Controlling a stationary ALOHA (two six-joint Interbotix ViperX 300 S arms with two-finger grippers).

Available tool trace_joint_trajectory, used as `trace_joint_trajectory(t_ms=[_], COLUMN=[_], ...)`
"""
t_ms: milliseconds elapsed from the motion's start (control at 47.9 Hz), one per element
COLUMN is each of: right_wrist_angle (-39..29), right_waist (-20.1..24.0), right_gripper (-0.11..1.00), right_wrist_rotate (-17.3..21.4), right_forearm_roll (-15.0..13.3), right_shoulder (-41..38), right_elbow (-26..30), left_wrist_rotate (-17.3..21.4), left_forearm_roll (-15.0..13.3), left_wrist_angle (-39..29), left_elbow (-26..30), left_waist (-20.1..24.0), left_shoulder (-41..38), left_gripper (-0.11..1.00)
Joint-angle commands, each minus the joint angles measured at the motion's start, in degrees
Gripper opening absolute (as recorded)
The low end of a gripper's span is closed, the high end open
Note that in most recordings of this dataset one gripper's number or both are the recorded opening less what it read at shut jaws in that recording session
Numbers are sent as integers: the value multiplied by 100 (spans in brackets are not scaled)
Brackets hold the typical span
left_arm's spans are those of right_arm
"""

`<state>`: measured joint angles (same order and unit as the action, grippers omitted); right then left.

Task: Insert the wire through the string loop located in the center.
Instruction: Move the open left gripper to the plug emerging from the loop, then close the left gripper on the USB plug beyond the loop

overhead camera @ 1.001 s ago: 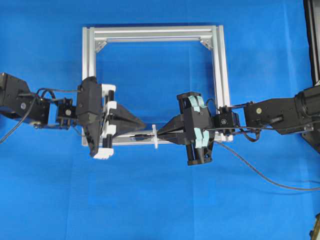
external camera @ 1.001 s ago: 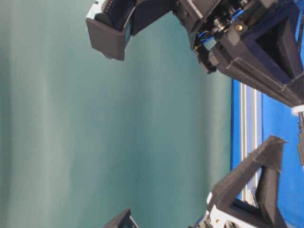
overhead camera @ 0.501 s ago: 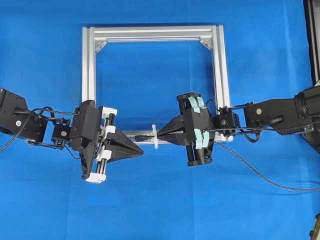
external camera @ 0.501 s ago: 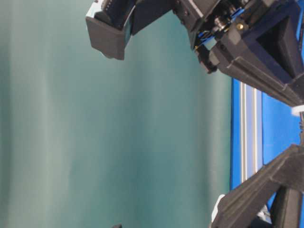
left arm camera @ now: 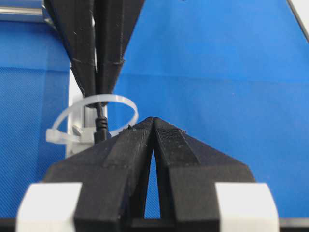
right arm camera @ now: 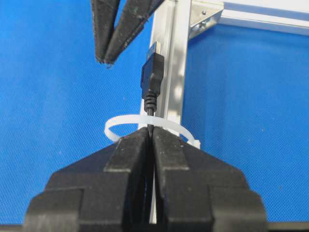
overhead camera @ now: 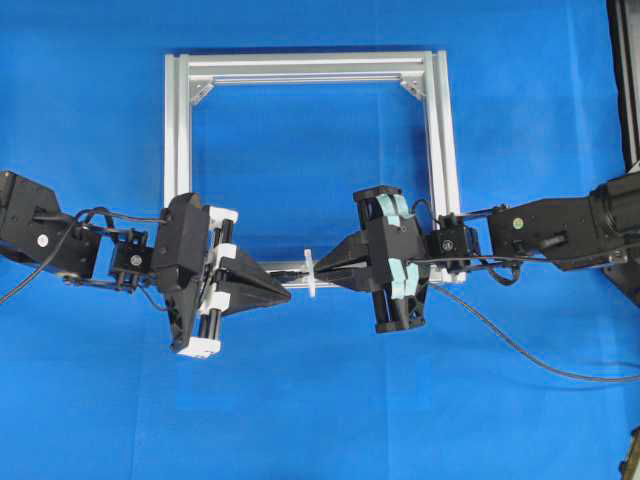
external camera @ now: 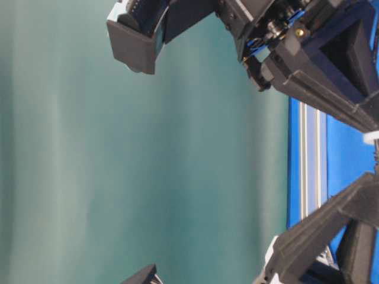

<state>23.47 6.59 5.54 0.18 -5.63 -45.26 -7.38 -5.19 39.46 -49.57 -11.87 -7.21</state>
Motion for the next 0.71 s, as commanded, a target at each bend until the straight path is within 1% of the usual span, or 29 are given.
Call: trace_joint_trajectory(t_ms=[0,63,83,125,188,292,355,417,480,689], right_wrist_angle=[70,70,70,70,70,70,70,70,70,70], right_waist=[9,9,9,9,9,9,9,9,9,9], right_gripper=[-2,-2,-2,-2,-2,-2,-2,-2,-2,-2], right_wrist_rotate=[-9,-9,-9,-9,-9,-9,-9,-9,-9,-9], right_forearm_roll=[-9,-18,-18,-18,-18,-18,-18,-18,-18,-26], right_shoulder=[79,79,79,79,79,88,88,79,88,79], right_elbow=[62,70,62,62,62,62,62,62,62,62], left_wrist_rotate=[9,9,9,9,9,9,9,9,9,0], left_forearm_roll=[0,9,9,0,9,9,9,9,9,9], left_wrist_angle=[18,26,26,26,26,18,18,26,18,-35], left_elbow=[105,114,114,114,123,141,141,132,123,141], left_waist=[18,18,18,18,9,-9,-9,-9,-9,-9], left_shoulder=[97,97,97,97,88,88,79,79,79,79], left_gripper=[0,1,2,10,25,57,75,87,93,92])
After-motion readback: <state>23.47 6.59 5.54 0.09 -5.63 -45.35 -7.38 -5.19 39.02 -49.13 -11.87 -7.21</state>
